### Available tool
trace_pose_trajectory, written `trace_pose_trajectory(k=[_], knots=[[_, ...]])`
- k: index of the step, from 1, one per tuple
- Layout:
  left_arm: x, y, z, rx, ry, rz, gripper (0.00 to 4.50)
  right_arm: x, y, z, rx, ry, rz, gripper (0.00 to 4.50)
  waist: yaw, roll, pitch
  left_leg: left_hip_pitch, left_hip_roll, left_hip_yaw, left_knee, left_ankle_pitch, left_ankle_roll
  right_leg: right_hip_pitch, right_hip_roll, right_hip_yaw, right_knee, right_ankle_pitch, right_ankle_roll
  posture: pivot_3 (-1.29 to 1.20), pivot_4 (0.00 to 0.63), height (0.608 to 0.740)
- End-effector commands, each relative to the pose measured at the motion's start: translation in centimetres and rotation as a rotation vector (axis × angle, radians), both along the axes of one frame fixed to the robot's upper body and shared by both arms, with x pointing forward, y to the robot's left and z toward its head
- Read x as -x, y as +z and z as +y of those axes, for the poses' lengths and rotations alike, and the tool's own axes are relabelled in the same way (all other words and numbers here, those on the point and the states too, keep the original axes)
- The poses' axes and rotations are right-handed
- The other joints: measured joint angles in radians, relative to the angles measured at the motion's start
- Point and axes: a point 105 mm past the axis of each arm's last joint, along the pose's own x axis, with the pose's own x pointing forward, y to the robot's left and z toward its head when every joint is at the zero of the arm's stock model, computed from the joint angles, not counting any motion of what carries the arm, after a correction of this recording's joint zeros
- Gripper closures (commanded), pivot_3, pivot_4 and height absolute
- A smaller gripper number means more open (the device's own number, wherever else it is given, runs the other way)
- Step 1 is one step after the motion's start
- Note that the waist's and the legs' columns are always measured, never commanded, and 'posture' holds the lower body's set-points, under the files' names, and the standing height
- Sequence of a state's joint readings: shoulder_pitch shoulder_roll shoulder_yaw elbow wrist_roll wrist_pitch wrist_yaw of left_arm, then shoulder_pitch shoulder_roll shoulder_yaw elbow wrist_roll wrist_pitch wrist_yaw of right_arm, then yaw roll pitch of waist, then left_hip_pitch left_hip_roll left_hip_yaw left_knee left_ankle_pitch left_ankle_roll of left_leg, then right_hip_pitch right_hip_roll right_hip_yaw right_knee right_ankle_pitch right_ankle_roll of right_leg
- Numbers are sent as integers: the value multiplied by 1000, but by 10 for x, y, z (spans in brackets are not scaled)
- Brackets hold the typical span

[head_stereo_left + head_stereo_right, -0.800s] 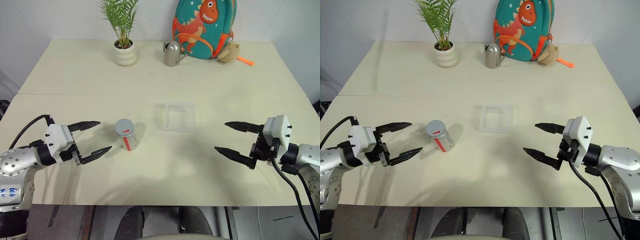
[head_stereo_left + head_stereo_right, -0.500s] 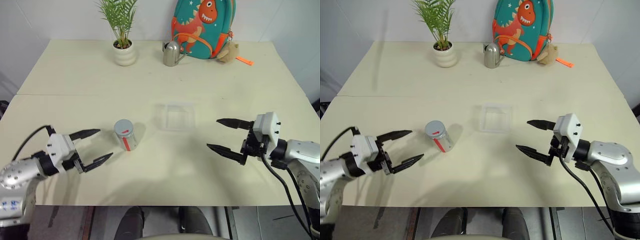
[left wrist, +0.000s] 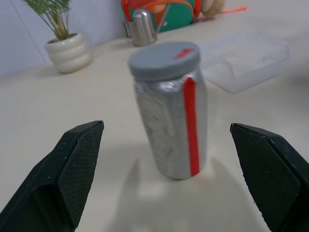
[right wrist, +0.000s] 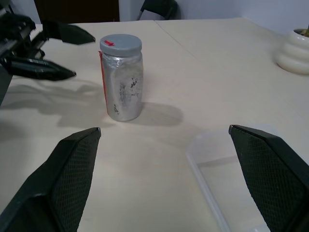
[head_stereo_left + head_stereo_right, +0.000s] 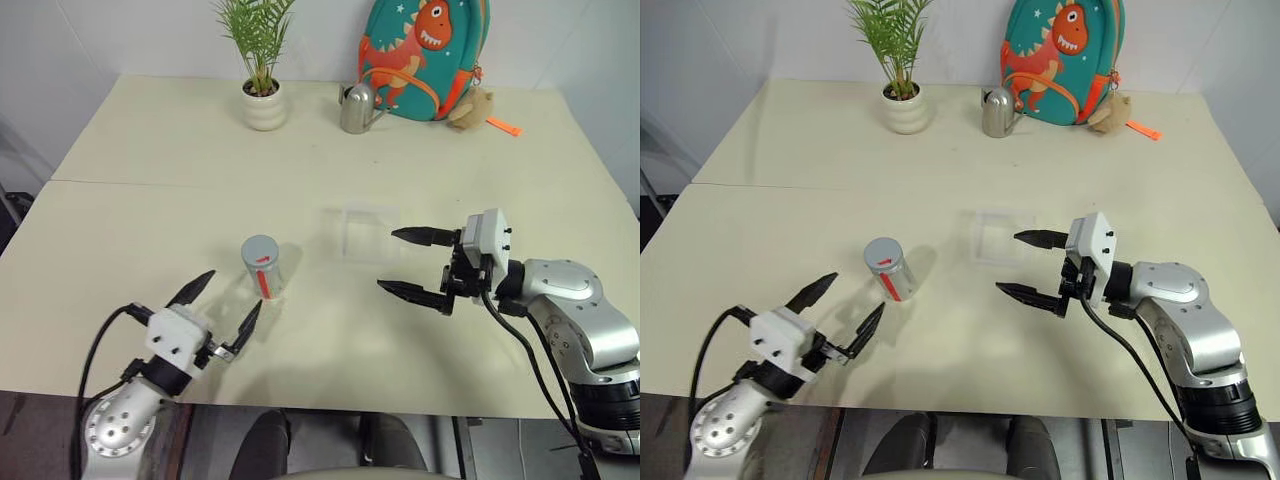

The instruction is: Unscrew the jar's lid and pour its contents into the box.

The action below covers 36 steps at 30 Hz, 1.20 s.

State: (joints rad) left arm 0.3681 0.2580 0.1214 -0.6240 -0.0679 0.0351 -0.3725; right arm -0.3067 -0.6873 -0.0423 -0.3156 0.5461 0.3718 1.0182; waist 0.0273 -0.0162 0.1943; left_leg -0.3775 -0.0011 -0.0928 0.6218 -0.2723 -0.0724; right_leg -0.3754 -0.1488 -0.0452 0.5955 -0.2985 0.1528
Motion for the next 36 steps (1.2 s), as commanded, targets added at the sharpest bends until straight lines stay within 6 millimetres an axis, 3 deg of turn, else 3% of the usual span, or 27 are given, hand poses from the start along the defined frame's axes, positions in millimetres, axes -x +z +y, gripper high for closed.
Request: trace_pose_trajectory(k=[1,15,29,32,36], knots=[[-2,3,-16,21,7,-31,28,11,14,9,-10,52,-35,0,0,0,0,0,0,0,0,0,0,0,0,0,0,0,0,0,150,740],[-39,-9,-45,89,155,-103,28,23,19,9,11,48,-6,0,2,0,0,-8,-1,0,9,-3,5,-2,0,0,-4,4,4,0,150,740],[-69,-5,-35,128,249,-177,28,23,17,20,-4,69,11,0,2,0,0,-9,-1,-1,9,-3,5,-2,0,0,-4,5,4,0,150,740],[-72,-5,-37,131,218,-172,614,23,16,22,-15,67,16,0,2,0,0,-9,-1,0,9,-3,5,-2,0,0,-5,5,4,0,150,740],[-75,-4,-39,139,185,-178,1834,22,13,22,-29,61,24,0,2,0,0,-9,-1,0,10,-3,4,-2,0,0,-4,6,4,0,150,740]])
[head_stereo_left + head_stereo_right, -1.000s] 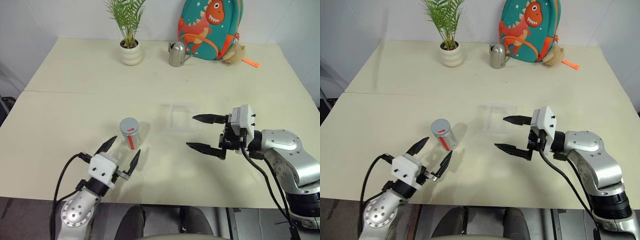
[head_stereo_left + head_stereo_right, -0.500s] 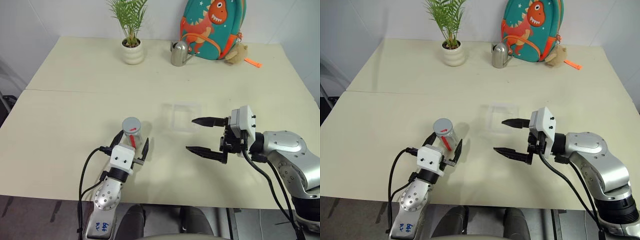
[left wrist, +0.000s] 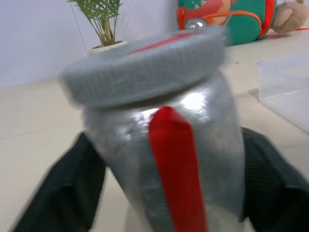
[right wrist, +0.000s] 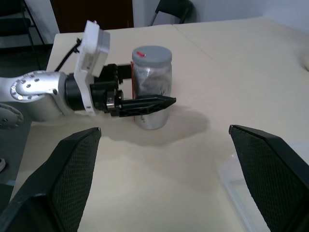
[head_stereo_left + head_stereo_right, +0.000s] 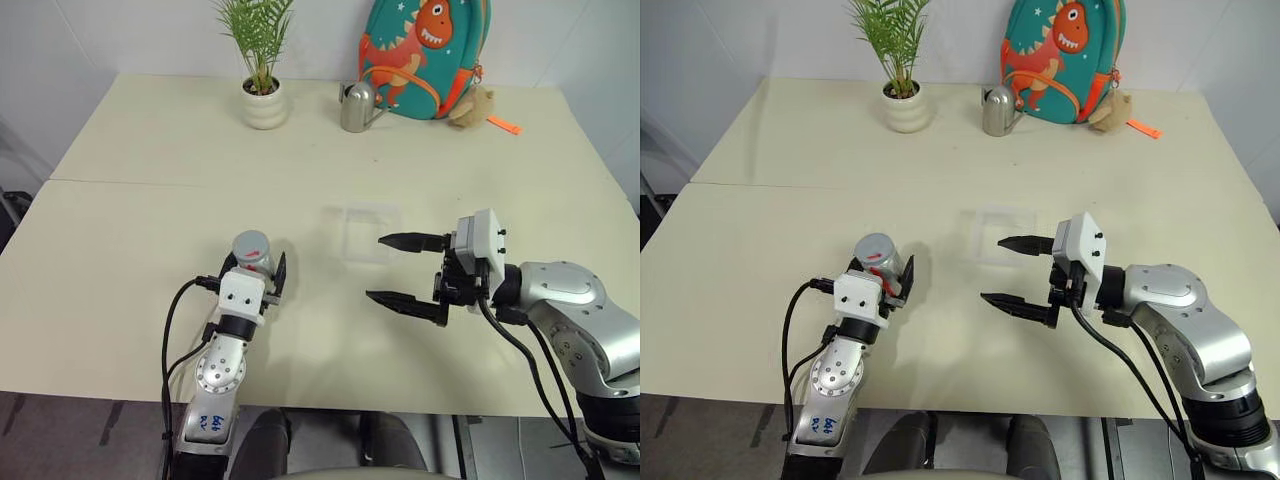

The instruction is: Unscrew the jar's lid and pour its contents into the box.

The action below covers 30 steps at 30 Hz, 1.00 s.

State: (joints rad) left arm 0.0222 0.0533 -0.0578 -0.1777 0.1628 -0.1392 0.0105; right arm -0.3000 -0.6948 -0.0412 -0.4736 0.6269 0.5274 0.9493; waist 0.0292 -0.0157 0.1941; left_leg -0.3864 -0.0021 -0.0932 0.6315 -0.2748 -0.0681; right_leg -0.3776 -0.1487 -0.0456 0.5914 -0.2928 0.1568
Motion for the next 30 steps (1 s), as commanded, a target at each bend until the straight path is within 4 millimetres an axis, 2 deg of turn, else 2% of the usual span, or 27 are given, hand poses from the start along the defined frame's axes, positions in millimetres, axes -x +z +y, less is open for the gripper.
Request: trace_pose_trajectory(k=[1,3,8,12,14,16,18,24,30], knots=[[-1,12,-3,19,-32,-53,2136,3,3,4,-22,15,-19,0,0,0,0,0,0,0,0,0,0,0,0,0,0,0,0,0,150,740],[-2,14,-2,30,-37,-59,2565,3,2,4,-29,7,-18,0,0,0,0,0,0,0,0,0,0,0,0,0,0,0,0,0,150,740],[-4,39,1,56,-199,-118,2562,-5,5,7,-72,-53,-31,0,-1,0,0,0,0,0,0,1,-1,0,0,0,0,0,0,0,150,740],[-1,61,9,-16,-470,-103,2562,-15,22,23,-136,-93,-13,0,-12,1,0,1,0,0,0,1,-2,-1,0,0,2,1,-1,0,150,740],[1,67,15,-59,-611,-43,2562,-19,33,35,-154,-96,-23,0,-15,1,0,0,1,0,-1,3,-3,-2,1,0,3,1,-2,0,150,740],[2,69,15,-74,-740,43,2562,-25,40,46,-129,-115,-57,0,-17,2,1,0,1,-1,-1,3,-3,-3,1,0,4,2,-3,0,150,740],[0,66,13,-122,-792,98,2562,-28,48,58,-148,-116,-44,0,-17,2,1,0,1,-1,-2,3,-3,-4,1,0,4,2,-3,0,150,740],[-6,72,-3,-122,-905,150,2562,-29,48,85,-133,-79,17,0,-15,2,1,-3,1,-1,-2,5,-6,-6,1,0,7,2,-3,0,150,740],[-6,72,-17,-124,-972,171,2562,-30,48,98,-109,-46,26,0,-32,2,1,-6,1,1,-3,7,-7,-13,1,1,12,2,-3,0,150,740]])
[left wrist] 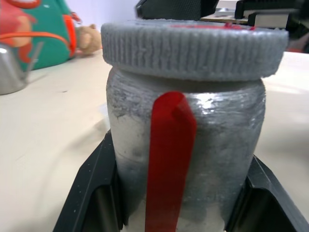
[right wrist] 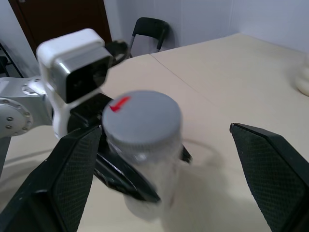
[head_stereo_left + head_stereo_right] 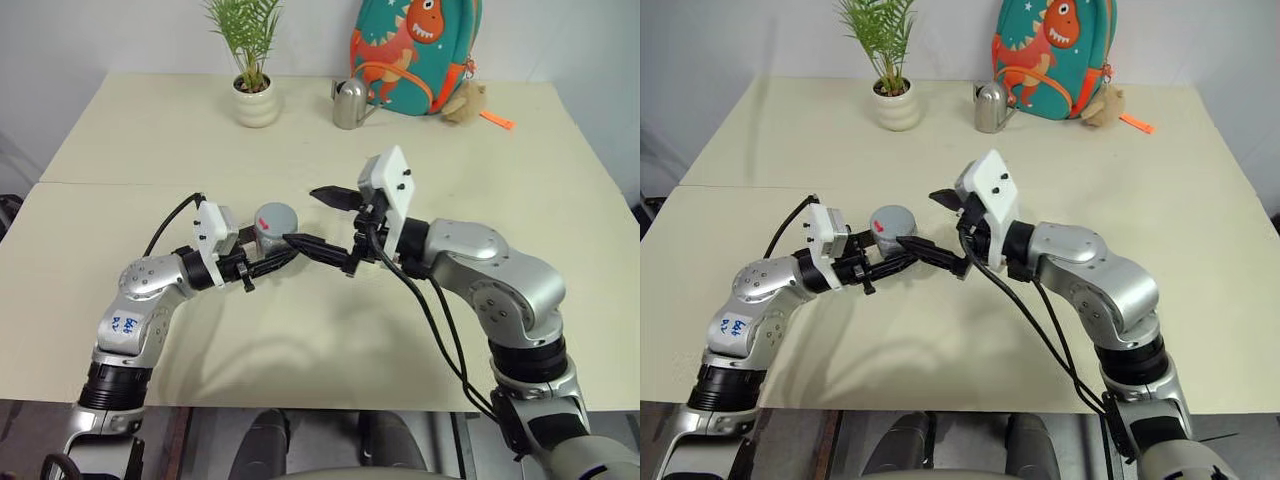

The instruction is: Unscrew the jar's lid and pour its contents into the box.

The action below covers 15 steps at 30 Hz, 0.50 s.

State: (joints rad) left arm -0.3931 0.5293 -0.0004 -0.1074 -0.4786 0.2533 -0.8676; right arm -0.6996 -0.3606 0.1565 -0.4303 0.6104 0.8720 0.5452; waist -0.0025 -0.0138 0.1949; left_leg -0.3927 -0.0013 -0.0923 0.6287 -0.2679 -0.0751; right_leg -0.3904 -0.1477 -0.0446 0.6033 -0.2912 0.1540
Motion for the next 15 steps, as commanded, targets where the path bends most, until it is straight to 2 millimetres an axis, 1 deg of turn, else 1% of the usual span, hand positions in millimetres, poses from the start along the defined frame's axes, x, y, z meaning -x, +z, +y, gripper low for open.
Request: trace_pose_trajectory(k=[1,6,10,13,15], knots=[[4,6,-8,14,-45,-20,2562,3,6,6,5,25,-33,0,-2,0,0,0,0,0,0,0,0,0,0,0,1,0,0,0,150,740],[8,5,-13,25,-61,-13,2562,-3,2,9,0,7,-28,0,-8,0,0,1,0,2,0,1,2,-3,0,3,5,0,0,0,150,740],[9,5,-14,33,-60,-6,2562,-4,1,10,-2,10,-29,0,-3,0,0,1,0,2,0,1,4,-3,0,4,7,0,-1,0,150,740],[11,5,-16,40,-64,-6,2562,-5,1,10,-7,-3,-37,554,-3,0,0,2,0,2,0,1,4,-3,0,4,7,0,-1,0,150,740],[11,8,-18,51,-71,-9,2562,-5,-1,12,-6,1,-29,1178,-3,0,0,2,0,2,0,1,4,-3,0,4,8,0,-1,0,150,740]])
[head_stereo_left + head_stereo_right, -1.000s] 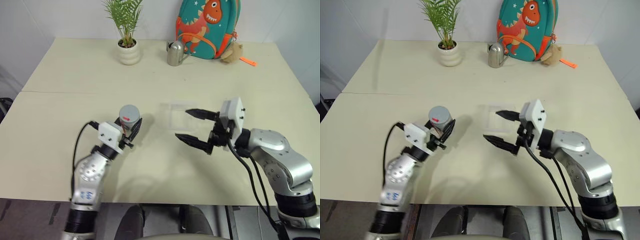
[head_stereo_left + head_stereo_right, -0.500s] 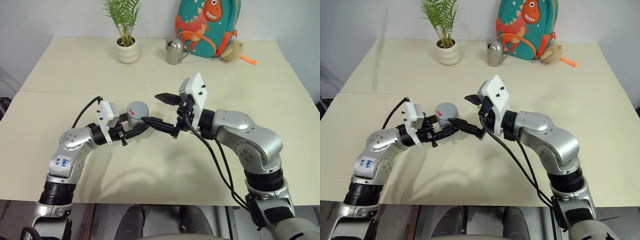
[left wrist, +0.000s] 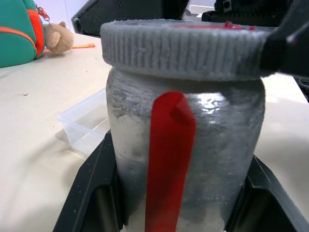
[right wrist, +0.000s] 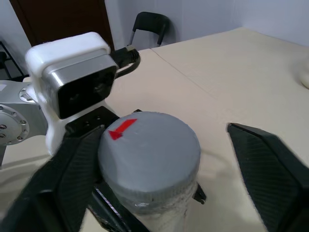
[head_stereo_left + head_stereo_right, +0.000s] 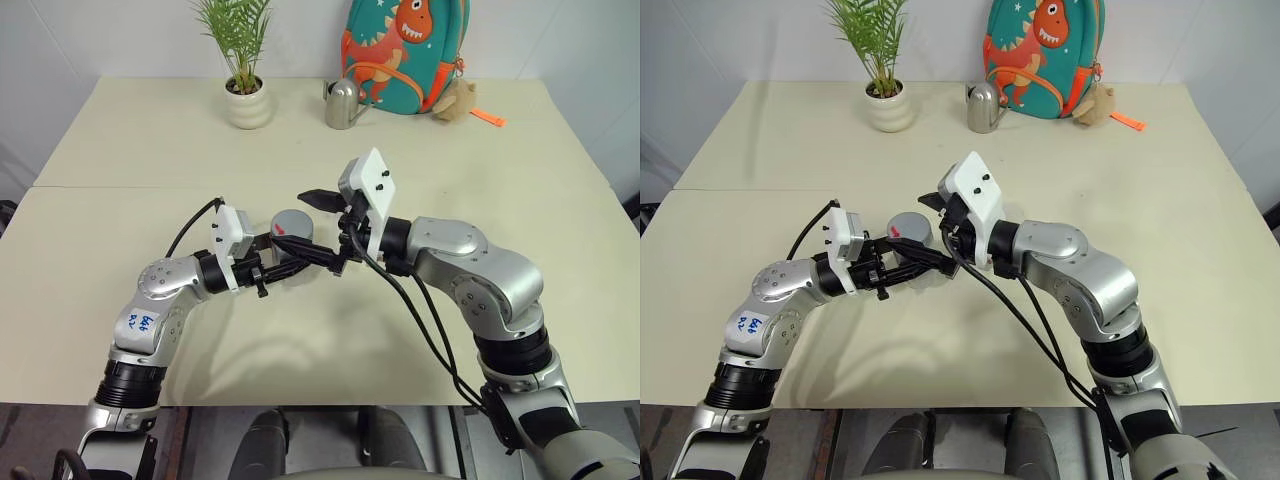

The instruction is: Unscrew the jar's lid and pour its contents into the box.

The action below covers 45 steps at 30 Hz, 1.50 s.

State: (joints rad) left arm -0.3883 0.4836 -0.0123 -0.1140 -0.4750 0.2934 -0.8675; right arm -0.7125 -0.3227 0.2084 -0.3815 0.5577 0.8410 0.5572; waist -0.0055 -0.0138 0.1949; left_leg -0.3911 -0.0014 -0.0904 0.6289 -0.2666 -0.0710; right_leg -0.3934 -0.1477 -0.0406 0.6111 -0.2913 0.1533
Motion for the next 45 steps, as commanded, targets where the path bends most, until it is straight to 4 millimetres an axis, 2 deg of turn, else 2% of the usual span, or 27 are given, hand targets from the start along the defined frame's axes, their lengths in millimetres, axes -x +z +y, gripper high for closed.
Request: trace_pose_trajectory(k=[1,2,3,6,8,11,14,19,23,27,31,33,35,38,42,45], knots=[[10,16,-8,29,-49,-60,2562,-2,6,-1,-22,-16,-34,1522,0,0,0,0,0,0,0,0,0,0,0,0,0,0,0,0,150,740],[10,18,-9,31,-52,-62,2562,-2,5,0,-20,-13,-30,1848,0,0,0,0,0,0,0,0,0,0,0,0,0,0,0,0,150,740],[9,19,-9,33,-54,-65,2562,-2,4,0,-20,-8,-27,1950,1,0,0,0,0,0,0,0,0,0,0,0,0,0,0,0,150,740],[10,23,-11,52,-75,-61,2562,-1,7,0,-47,8,-29,1949,1,0,0,0,0,0,0,0,0,0,0,0,0,0,0,0,150,740],[17,26,-14,74,-147,-49,2562,3,11,-3,-67,51,-38,1949,1,0,0,0,0,0,0,0,0,0,0,0,0,0,0,0,150,740],[22,29,-16,60,-244,-64,2562,22,12,-14,-22,244,-55,1949,5,0,0,0,0,0,0,0,0,0,0,0,-1,0,0,0,150,740],[17,30,-17,20,-309,-80,2562,26,8,-26,103,373,-60,1949,4,0,0,0,0,1,1,0,1,1,0,0,-2,0,0,0,150,740],[20,29,-25,-65,-451,-128,2562,17,21,-35,203,480,-79,1949,-10,0,0,1,0,2,0,0,1,0,0,1,-4,0,0,0,150,740],[13,25,-26,-130,-454,-205,2562,8,30,-36,210,470,-100,1949,-18,0,0,1,0,2,0,1,-1,0,0,1,-1,0,0,0,150,740],[4,31,-23,-93,-404,-226,2562,-4,35,-36,159,382,-94,1949,-19,0,0,0,0,2,0,2,-2,0,0,1,-3,0,1,0,150,740],[-1,26,-20,-93,-345,-221,2562,-5,40,-42,123,333,-74,633,-18,-1,0,-1,0,2,0,2,-2,0,0,1,-3,0,1,0,150,740],[-11,19,-11,-112,-267,-206,2562,-8,45,-48,114,274,-109,36,-17,-1,0,-1,0,3,0,2,-2,0,0,1,-3,0,1,0,150,740],[-19,16,-3,-112,-210,-190,2562,-11,50,-51,97,229,-128,36,-16,-1,0,-1,0,3,0,2,-2,0,0,1,-2,0,1,0,150,740],[-28,17,-1,-112,-162,-194,2562,-11,56,-44,45,187,-174,36,-16,-1,1,0,0,3,0,2,-2,0,0,1,-1,0,1,0,150,740],[-35,22,-7,-74,-133,-193,2562,-6,46,-27,33,182,-185,36,-18,-1,1,0,0,2,0,2,-2,0,0,1,-1,0,1,0,150,740],[-35,26,-16,-17,-142,-178,2562,-12,39,-15,35,136,-210,36,-19,-1,0,0,0,3,1,2,-3,0,0,2,-1,0,1,0,150,740]])
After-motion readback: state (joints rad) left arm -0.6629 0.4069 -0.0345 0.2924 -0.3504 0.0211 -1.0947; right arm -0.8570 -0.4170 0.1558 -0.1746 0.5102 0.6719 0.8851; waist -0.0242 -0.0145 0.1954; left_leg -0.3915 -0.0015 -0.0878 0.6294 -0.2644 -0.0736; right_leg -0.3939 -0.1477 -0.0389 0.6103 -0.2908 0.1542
